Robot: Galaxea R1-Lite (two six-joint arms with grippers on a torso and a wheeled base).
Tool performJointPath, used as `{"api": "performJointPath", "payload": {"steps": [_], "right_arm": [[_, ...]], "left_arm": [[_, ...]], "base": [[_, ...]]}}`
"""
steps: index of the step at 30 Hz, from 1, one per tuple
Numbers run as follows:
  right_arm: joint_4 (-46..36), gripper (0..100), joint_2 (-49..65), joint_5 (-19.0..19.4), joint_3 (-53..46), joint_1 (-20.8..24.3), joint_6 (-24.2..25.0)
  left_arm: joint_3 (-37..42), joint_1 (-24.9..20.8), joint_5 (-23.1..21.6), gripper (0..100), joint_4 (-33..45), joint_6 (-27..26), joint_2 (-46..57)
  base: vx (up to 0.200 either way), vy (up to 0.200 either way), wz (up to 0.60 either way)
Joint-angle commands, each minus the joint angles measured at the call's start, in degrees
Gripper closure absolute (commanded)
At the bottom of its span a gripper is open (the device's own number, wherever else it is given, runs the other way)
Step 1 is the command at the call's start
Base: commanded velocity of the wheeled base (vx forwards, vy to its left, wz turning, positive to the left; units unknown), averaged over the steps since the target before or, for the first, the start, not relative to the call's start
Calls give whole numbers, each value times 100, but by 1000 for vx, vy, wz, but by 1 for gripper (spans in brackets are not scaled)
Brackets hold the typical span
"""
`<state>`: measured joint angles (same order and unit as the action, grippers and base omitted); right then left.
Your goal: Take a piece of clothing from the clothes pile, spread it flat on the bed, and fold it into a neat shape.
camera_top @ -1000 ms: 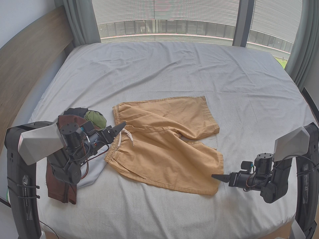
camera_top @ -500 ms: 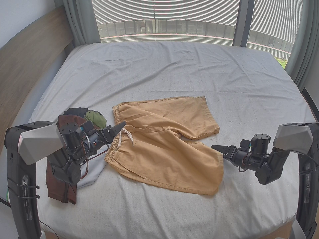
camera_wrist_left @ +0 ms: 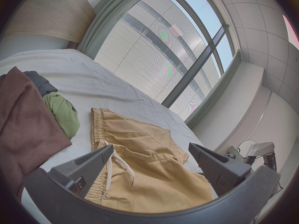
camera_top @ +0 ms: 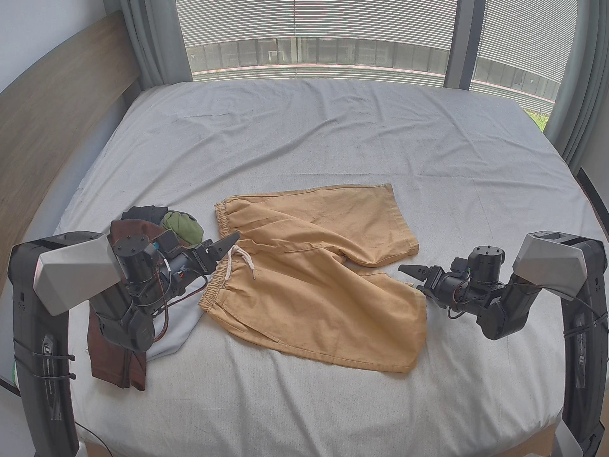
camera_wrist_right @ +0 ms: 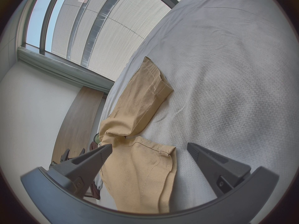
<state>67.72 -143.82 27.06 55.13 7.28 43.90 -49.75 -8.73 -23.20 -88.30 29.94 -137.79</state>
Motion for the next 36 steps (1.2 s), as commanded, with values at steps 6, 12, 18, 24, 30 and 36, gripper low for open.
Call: {"api": "performJointPath", "payload": {"steps": [6,12,18,24,30,36], "right_arm": [[-189,100,-58,1,60,37,101],[-215,100,4,1,156,2,128],[-224,100,144,-8,376,-77,137],[-233,100,171,-8,438,-121,128],[-277,100,100,-17,675,-244,119],[-655,100,91,-17,974,-341,84]], "left_arm": [[0,3,0,0,-3,3,-11],[0,3,0,0,-3,3,-11],[0,12,0,0,-3,3,-2],[-8,12,0,0,-3,12,-2],[-8,12,0,0,-3,3,-11],[0,38,0,0,-3,12,-20]], "base": [[0,0,0],[0,0,0],[0,0,0],[0,0,0],[0,0,0],[0,0,0]]}}
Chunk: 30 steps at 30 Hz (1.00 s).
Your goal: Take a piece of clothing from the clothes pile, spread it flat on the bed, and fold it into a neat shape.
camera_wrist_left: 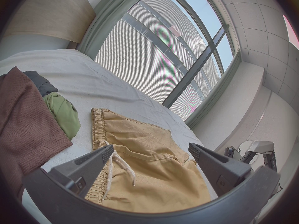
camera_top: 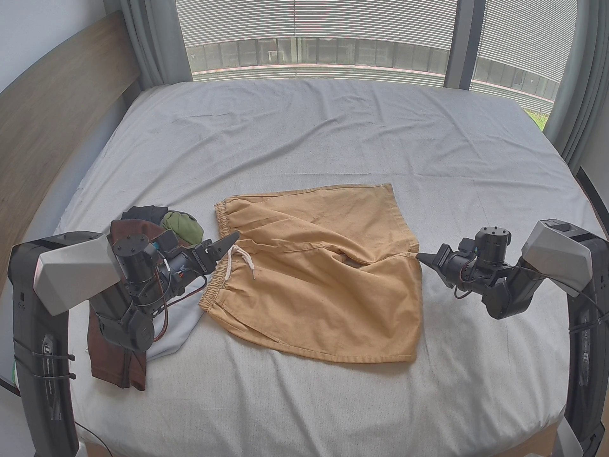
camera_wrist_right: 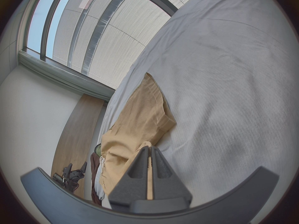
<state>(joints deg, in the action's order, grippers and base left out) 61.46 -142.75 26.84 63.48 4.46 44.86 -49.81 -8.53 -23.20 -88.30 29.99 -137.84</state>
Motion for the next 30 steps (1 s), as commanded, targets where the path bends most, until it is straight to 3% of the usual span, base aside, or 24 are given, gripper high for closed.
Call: {"api": "performJointPath", "payload": {"steps": [1,21,24,25,28,30], "right_arm": [[-29,100,-16,5,147,-59,-13],[-311,100,-25,-65,341,-174,-276],[-284,100,-33,-118,341,-174,-505],[-267,0,-33,-153,332,-174,-540],[-152,0,107,-487,271,-183,-645],[-47,0,424,-505,86,-209,-654]], "left_arm": [[6,18,0,0,-3,7,-15],[50,203,8,0,5,16,-24],[156,203,8,0,5,7,11],[182,203,8,0,5,7,20],[455,229,8,0,-3,7,161],[701,291,0,0,-3,7,363]], "base": [[0,0,0],[0,0,0],[0,0,0],[0,0,0],[0,0,0],[0,0,0]]}}
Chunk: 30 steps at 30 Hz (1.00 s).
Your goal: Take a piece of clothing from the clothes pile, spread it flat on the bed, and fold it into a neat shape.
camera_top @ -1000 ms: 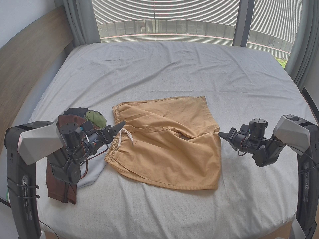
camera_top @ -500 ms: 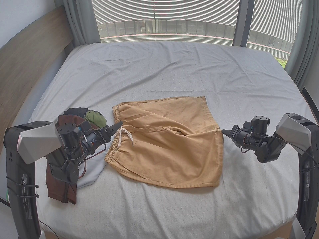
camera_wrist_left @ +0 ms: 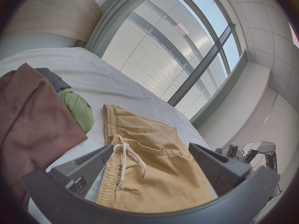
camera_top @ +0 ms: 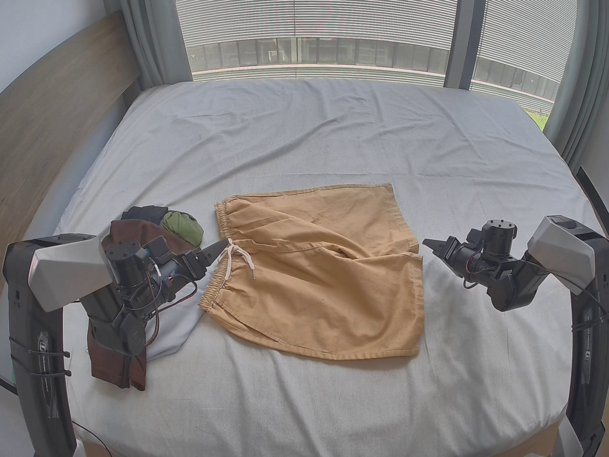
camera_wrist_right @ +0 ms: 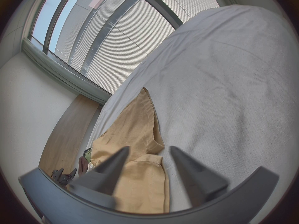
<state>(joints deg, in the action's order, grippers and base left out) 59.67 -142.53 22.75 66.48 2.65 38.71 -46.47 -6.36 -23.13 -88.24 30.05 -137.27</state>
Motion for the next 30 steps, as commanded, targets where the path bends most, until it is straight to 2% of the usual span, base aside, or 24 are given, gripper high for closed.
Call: {"api": "performJointPath", "payload": {"steps": [1,5,6,12,30], "right_arm": [[176,0,621,-86,-372,-71,-47],[414,0,1201,-95,-935,-71,-91],[712,0,1588,-86,-1471,-18,-118],[994,0,2256,-104,-2561,324,-109],[1363,0,1878,-95,-2754,377,-241]], "left_arm": [[507,91,-8,0,-9,1,385],[1035,144,-140,0,-9,-69,631],[1316,285,-271,0,-9,-105,789],[1738,381,-456,0,-9,-210,842],[1861,390,-447,0,-1,-201,165]], "base": [[0,0,0],[0,0,0],[0,0,0],[0,0,0],[0,0,0]]}}
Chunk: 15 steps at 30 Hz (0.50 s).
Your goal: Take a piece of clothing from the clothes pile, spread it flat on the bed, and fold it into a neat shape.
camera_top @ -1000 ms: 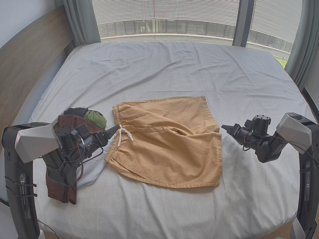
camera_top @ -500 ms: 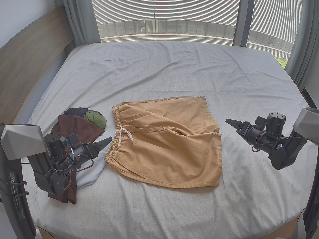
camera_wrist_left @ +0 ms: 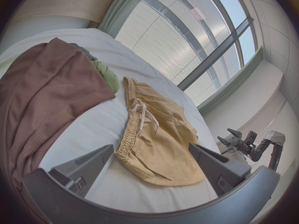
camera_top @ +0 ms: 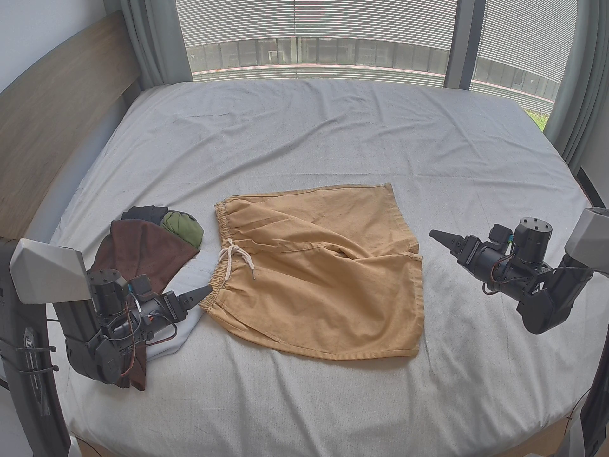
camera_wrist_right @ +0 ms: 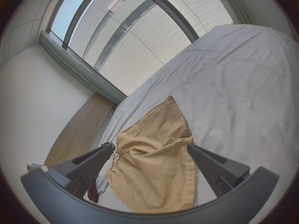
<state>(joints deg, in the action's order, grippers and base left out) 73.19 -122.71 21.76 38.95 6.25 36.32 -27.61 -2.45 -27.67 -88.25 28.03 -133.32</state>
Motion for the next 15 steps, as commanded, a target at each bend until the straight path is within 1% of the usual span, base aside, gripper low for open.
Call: {"api": "performJointPath", "payload": {"steps": [1,15], "right_arm": [[11,0,-113,4,-10,25,-2],[11,0,-113,4,-10,51,-2]], "left_arm": [[-51,-1,7,0,1,10,-300],[-174,8,16,0,1,10,-661]], "base": [[0,0,0],[0,0,0]]}}
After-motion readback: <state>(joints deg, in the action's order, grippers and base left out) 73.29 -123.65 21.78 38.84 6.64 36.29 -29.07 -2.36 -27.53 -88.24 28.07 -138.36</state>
